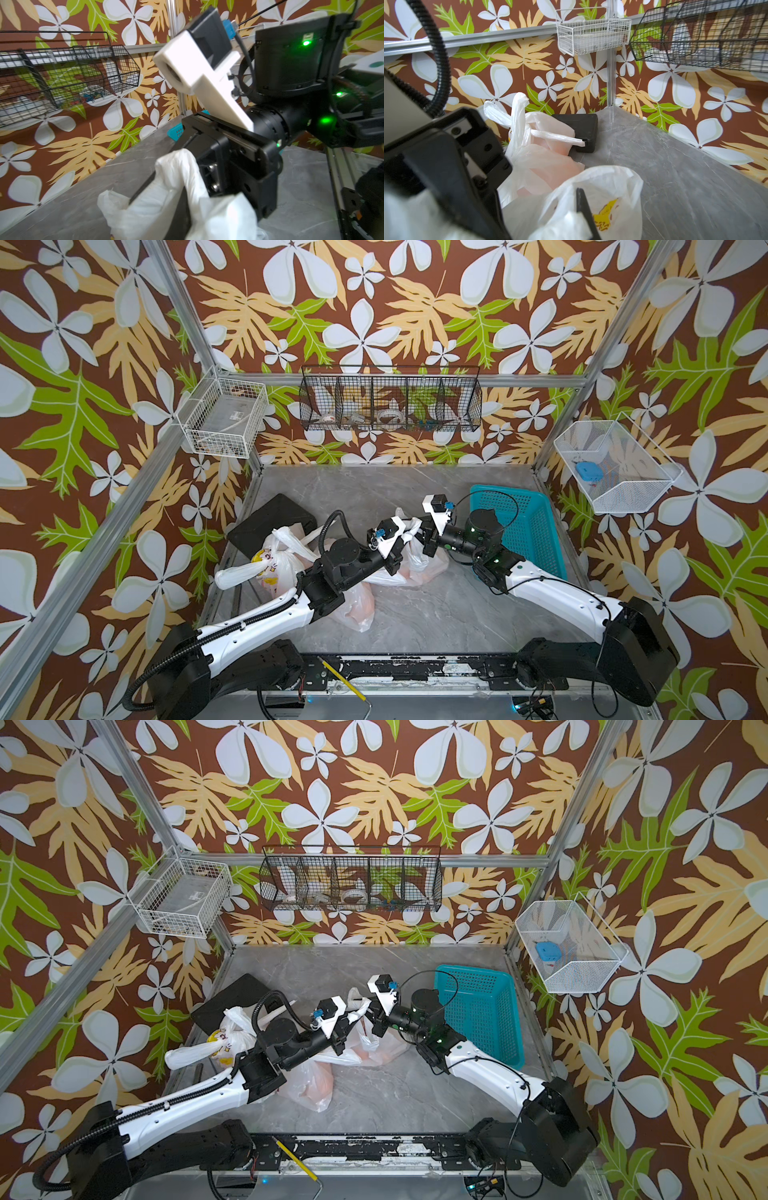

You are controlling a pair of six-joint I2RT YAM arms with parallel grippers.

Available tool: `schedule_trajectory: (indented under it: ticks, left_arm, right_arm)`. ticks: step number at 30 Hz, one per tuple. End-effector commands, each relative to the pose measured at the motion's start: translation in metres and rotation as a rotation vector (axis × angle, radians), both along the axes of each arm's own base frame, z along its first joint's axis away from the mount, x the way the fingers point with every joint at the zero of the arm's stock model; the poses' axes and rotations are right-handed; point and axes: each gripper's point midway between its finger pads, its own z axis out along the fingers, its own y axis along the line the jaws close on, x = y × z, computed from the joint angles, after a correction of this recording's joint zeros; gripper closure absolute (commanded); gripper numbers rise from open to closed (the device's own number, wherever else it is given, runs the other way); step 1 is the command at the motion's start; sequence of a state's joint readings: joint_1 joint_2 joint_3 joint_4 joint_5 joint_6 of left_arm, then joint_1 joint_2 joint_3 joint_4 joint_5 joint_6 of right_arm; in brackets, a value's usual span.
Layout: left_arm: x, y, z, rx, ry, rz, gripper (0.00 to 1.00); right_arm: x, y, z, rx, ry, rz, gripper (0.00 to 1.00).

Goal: Place the oranges into plastic bags & tie knots
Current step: Tie the plastic bag at the center of the board.

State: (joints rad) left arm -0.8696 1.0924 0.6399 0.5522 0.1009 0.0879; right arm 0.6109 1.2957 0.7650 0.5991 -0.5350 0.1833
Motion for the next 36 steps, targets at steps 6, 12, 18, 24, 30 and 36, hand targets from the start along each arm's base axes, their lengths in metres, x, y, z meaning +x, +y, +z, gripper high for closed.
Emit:
schedule_trajectory:
  ticks: [6,12,18,24,30,36]
  left_arm:
    - [-0.045,0.019,0.02,-0.122,-0.051,-0.13,0.49]
    - [-0.048,0.074,0.042,-0.236,-0.085,0.056,0.34]
    - [-0.017,0.086,0.046,-0.309,0.067,0.161,0.42]
    - [-0.008,0.044,0.027,-0.248,0.099,0.037,0.57]
    - [-0.003,0.013,0.006,-0.244,0.162,-0.05,0.62]
    - [0.002,-0.004,0.002,-0.283,0.185,-0.09,0.62]
  right_arm:
    - [0.002,-0.012,0.022,0.101,-0.084,-0.068,1.0]
    - [-0.003,-0.014,0.023,0.102,-0.101,-0.059,1.0]
    - [-0.008,-0.014,0.022,0.109,-0.105,-0.04,1.0]
    - [-0.013,-0.01,0.027,0.127,-0.111,0.0,1.0]
    - [-0.015,-0.011,0.033,0.142,-0.117,0.002,1.0]
    - [-0.019,-0.011,0.035,0.148,-0.119,0.019,1.0]
